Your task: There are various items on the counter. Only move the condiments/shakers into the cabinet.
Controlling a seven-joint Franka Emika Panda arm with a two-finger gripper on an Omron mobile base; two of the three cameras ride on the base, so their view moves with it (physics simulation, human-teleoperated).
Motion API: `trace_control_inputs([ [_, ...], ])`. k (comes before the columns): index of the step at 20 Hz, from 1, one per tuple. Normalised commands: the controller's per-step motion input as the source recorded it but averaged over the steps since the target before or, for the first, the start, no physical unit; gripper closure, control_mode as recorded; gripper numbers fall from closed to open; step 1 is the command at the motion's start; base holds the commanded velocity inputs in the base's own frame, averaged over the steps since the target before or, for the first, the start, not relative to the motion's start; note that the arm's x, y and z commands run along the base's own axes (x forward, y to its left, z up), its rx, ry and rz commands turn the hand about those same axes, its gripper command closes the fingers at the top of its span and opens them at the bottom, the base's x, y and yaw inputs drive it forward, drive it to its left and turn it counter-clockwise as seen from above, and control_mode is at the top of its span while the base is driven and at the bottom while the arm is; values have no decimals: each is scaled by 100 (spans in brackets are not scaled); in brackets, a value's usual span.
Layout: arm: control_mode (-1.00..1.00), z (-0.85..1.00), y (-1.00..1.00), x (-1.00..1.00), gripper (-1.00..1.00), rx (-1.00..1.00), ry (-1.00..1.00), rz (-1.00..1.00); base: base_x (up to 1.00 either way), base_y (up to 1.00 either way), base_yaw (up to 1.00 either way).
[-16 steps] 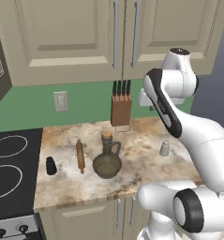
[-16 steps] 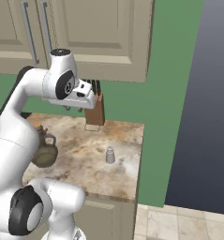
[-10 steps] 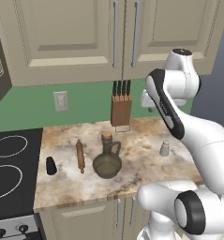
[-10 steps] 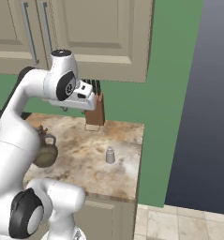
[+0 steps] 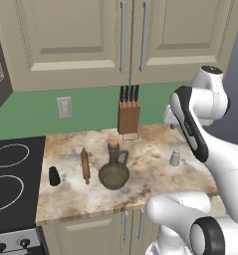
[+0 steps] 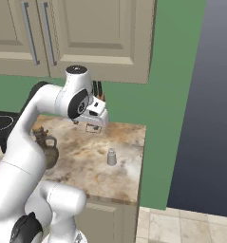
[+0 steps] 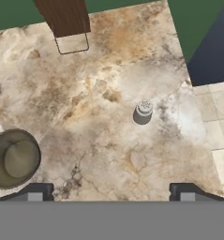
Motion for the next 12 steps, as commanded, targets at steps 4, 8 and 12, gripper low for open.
trace_control_inputs([
  [4,-100,-46,-5,3,-100,-10,1,-21,0,0,0],
  [8,-100,-47,0,13,-100,-11,2,-19,0,0,0],
  [12,-100,-44,0,11,-100,-10,0,-16,0,0,0],
])
